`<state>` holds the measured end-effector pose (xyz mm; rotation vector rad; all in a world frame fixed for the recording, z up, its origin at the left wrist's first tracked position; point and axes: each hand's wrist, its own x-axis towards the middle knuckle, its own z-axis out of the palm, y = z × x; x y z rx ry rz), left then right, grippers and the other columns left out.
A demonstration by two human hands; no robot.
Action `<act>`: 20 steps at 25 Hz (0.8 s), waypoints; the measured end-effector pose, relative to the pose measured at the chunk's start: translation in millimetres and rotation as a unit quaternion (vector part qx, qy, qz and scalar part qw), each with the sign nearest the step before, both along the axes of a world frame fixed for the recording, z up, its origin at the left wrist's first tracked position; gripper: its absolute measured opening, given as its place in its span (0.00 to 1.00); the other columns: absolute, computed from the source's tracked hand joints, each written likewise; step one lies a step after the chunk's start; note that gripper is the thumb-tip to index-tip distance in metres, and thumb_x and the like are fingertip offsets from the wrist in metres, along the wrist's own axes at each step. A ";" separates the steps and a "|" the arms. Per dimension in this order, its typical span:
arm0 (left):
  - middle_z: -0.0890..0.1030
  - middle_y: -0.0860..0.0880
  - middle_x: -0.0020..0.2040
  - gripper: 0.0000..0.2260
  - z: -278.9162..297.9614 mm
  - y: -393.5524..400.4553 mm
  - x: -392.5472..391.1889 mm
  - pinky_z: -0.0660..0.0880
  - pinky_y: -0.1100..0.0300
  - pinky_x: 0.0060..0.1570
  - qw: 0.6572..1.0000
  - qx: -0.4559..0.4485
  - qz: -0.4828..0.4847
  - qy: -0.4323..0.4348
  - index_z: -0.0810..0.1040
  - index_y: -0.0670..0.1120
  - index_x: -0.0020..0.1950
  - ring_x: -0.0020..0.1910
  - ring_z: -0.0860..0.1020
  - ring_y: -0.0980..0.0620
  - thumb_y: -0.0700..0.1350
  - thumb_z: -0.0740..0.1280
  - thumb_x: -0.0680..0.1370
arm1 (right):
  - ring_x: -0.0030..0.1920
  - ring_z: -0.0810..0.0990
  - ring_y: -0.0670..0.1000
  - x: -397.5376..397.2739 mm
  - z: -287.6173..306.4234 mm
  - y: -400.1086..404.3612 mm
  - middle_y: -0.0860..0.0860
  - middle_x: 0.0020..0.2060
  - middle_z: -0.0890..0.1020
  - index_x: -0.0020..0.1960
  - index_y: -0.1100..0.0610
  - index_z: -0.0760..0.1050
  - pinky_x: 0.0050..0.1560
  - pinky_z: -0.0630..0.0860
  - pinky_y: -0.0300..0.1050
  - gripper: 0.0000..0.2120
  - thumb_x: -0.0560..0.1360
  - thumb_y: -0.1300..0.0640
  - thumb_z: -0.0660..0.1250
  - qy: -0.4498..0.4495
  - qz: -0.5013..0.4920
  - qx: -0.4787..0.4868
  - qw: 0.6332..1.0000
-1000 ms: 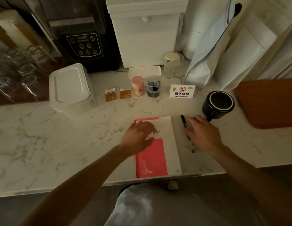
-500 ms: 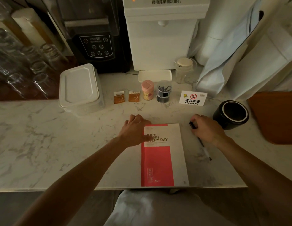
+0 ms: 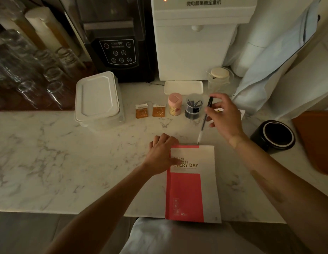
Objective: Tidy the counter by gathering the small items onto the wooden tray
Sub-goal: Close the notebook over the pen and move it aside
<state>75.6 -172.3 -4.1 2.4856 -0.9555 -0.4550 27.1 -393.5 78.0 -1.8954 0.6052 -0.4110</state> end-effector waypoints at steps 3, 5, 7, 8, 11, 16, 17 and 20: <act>0.67 0.58 0.56 0.25 0.0 1.4 1.0 0.65 0.58 0.56 0.999 -0.034 -0.008 0.020 0.70 0.57 0.58 0.54 0.63 0.56 0.54 0.77 0.66 | 0.36 0.84 0.48 9.6 -9.0 8.7 0.49 0.48 0.81 0.62 0.46 0.71 0.32 0.80 0.40 0.17 0.76 0.57 0.70 -0.031 -0.037 0.011 0.999; 0.67 0.58 0.56 0.24 1.5 2.4 2.3 0.69 0.61 0.53 0.998 -0.052 -0.014 0.038 0.70 0.56 0.57 0.53 0.64 0.56 0.52 0.78 0.66 | 0.35 0.85 0.49 14.5 -16.5 12.7 0.51 0.48 0.82 0.61 0.47 0.72 0.30 0.79 0.40 0.17 0.76 0.59 0.70 -0.005 -0.024 0.049 0.999; 0.67 0.58 0.56 0.24 3.8 2.5 2.9 0.70 0.66 0.49 0.996 -0.067 -0.017 0.054 0.70 0.56 0.57 0.53 0.64 0.57 0.51 0.78 0.66 | 0.34 0.85 0.49 18.5 -22.6 16.2 0.52 0.47 0.82 0.59 0.48 0.73 0.29 0.79 0.39 0.16 0.75 0.61 0.71 0.028 -0.001 0.086 0.996; 0.67 0.58 0.56 0.23 5.1 2.4 2.7 0.70 0.67 0.47 0.995 -0.072 -0.019 0.060 0.70 0.56 0.56 0.53 0.64 0.57 0.50 0.78 0.67 | 0.33 0.85 0.49 19.9 -24.8 17.6 0.53 0.47 0.82 0.58 0.48 0.73 0.29 0.79 0.40 0.16 0.75 0.61 0.71 0.042 0.010 0.094 0.995; 0.67 0.58 0.55 0.23 9.5 2.0 2.3 0.75 0.65 0.47 0.994 -0.082 -0.021 0.074 0.69 0.58 0.54 0.53 0.65 0.57 0.49 0.78 0.67 | 0.33 0.85 0.52 24.6 -27.0 20.5 0.53 0.46 0.83 0.58 0.50 0.73 0.30 0.80 0.43 0.16 0.74 0.62 0.72 0.067 0.035 0.112 0.991; 0.68 0.56 0.55 0.22 14.9 -0.7 0.7 0.79 0.67 0.39 0.971 -0.132 0.017 0.201 0.69 0.59 0.49 0.49 0.76 0.54 0.40 0.78 0.68 | 0.32 0.86 0.54 24.1 -28.5 29.2 0.53 0.46 0.84 0.57 0.53 0.74 0.31 0.81 0.45 0.14 0.74 0.60 0.72 0.065 0.074 0.117 0.988; 0.69 0.56 0.56 0.22 15.7 -0.9 -1.0 0.80 0.67 0.38 0.959 -0.152 0.036 0.235 0.70 0.59 0.48 0.50 0.76 0.53 0.39 0.78 0.68 | 0.32 0.86 0.55 21.7 -30.5 31.9 0.53 0.46 0.84 0.56 0.52 0.75 0.31 0.82 0.44 0.13 0.74 0.59 0.72 0.075 0.083 0.120 0.986; 0.71 0.51 0.60 0.22 17.5 0.8 -11.2 0.83 0.55 0.42 0.889 -0.251 0.119 0.364 0.73 0.54 0.52 0.54 0.79 0.48 0.33 0.76 0.69 | 0.33 0.86 0.56 18.2 -34.9 33.4 0.54 0.47 0.84 0.53 0.51 0.77 0.32 0.82 0.46 0.09 0.75 0.58 0.72 0.120 0.078 0.152 0.978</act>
